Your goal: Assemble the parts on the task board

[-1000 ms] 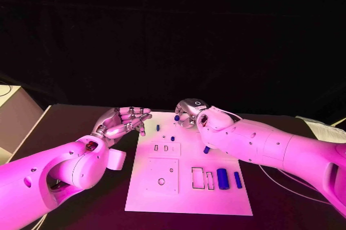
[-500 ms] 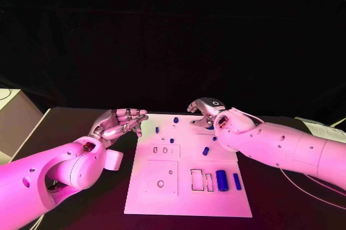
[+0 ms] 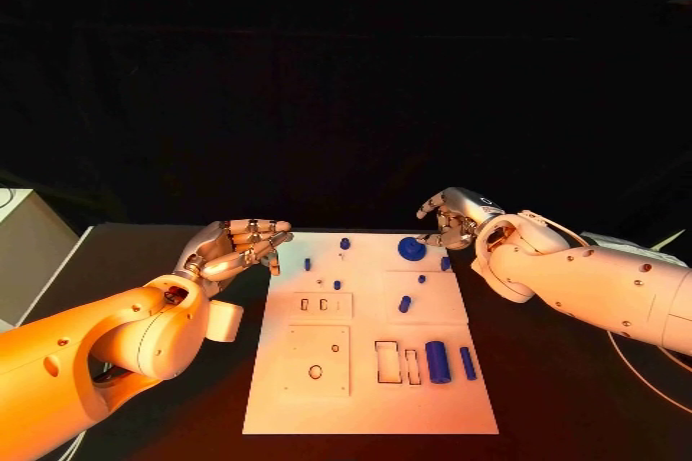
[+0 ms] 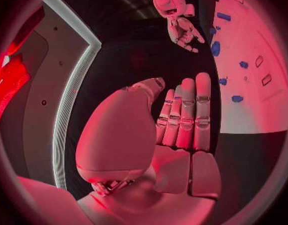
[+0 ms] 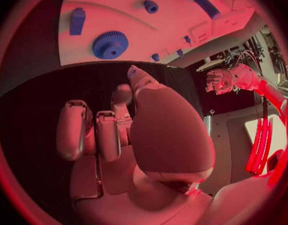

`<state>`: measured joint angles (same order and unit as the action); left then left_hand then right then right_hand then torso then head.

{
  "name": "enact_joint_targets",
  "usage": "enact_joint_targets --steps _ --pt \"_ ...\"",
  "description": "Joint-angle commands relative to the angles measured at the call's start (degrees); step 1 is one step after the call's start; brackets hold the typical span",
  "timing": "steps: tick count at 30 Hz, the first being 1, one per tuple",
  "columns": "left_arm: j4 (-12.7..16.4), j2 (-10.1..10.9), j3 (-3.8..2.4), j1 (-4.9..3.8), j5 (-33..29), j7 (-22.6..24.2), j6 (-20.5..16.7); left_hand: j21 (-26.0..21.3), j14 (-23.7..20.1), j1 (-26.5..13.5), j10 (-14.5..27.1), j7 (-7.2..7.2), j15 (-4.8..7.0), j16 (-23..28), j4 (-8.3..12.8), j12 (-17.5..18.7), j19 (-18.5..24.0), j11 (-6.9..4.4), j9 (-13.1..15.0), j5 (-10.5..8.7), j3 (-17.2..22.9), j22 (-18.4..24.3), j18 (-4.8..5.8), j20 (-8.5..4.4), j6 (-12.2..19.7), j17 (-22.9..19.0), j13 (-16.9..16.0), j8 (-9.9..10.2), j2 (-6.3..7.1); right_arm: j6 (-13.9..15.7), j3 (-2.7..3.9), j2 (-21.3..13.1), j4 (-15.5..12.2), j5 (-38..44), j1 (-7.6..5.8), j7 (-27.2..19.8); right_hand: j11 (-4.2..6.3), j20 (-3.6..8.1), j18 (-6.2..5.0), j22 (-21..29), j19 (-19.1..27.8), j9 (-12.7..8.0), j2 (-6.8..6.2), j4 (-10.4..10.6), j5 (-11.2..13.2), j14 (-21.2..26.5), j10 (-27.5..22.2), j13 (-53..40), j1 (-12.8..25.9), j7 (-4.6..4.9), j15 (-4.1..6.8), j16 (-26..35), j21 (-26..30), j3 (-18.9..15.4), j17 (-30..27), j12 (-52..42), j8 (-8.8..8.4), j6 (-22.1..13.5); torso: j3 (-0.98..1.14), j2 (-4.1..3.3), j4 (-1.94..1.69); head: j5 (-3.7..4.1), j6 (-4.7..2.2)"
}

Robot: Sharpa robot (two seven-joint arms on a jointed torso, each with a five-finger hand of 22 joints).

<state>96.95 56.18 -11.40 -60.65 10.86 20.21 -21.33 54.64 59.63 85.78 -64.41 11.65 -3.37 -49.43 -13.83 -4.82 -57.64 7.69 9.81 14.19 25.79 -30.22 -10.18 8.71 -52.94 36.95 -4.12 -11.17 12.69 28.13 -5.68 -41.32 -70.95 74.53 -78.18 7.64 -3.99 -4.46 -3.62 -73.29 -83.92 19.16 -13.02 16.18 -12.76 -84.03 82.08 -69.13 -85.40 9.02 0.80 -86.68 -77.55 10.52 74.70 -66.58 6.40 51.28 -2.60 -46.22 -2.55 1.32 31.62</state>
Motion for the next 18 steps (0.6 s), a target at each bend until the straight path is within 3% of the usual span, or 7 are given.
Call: enact_joint_targets --steps 1,9,18 --pt "-0.01 -0.18 -0.04 -0.04 0.13 0.69 1.45 0.19 -0.36 -0.33 -0.18 0.02 -0.04 -0.25 -0.01 -0.32 0.53 0.06 0.08 -0.34 0.19 -0.09 -0.37 -0.07 0.32 0.08 -0.07 -0.12 0.01 -5.62 0.03 -0.47 0.28 -4.54 -0.06 1.12 -0.69 -0.78 1.05 -4.56 -2.89 0.19 0.18 0.19 -0.15 -4.91 4.39 -16.90 0.98 0.56 -0.76 -1.77 -3.41 -1.47 9.65 -19.94 0.52 -0.84 0.11 -0.13 -0.01 0.38 0.22" --pt "-0.05 -0.26 -0.04 -0.02 0.15 0.68 1.68 0.19 -0.36 -0.33 -0.18 0.02 -0.04 -0.25 -0.01 -0.32 0.53 0.06 0.08 -0.34 0.19 -0.09 -0.37 -0.07 0.32 0.08 -0.07 -0.12 0.01 -8.23 0.03 -0.63 0.84 -5.05 -0.08 2.92 -0.96 -1.35 1.82 -8.66 -3.76 0.55 0.51 0.29 -1.09 -5.73 7.92 -20.87 2.02 0.81 -1.17 -3.03 -6.55 -2.66 14.14 -23.42 1.60 -0.87 -0.12 -0.16 -0.19 0.68 0.74" --pt "-0.18 -0.35 -0.04 -0.02 0.20 0.63 1.77 0.19 -0.36 -0.33 -0.18 0.02 -0.04 -0.25 -0.01 -0.32 0.53 0.06 0.08 -0.34 0.19 -0.09 -0.37 -0.07 0.32 0.08 -0.07 -0.12 0.01 -9.52 0.00 2.03 3.31 -4.99 0.15 4.32 -0.98 -1.49 2.09 -10.05 -4.07 0.76 0.95 0.27 -1.90 -5.97 7.92 -20.87 2.54 0.77 -1.26 -3.32 -7.61 -2.61 15.30 -23.42 2.30 -0.54 -0.20 -0.11 -0.38 0.86 1.16"
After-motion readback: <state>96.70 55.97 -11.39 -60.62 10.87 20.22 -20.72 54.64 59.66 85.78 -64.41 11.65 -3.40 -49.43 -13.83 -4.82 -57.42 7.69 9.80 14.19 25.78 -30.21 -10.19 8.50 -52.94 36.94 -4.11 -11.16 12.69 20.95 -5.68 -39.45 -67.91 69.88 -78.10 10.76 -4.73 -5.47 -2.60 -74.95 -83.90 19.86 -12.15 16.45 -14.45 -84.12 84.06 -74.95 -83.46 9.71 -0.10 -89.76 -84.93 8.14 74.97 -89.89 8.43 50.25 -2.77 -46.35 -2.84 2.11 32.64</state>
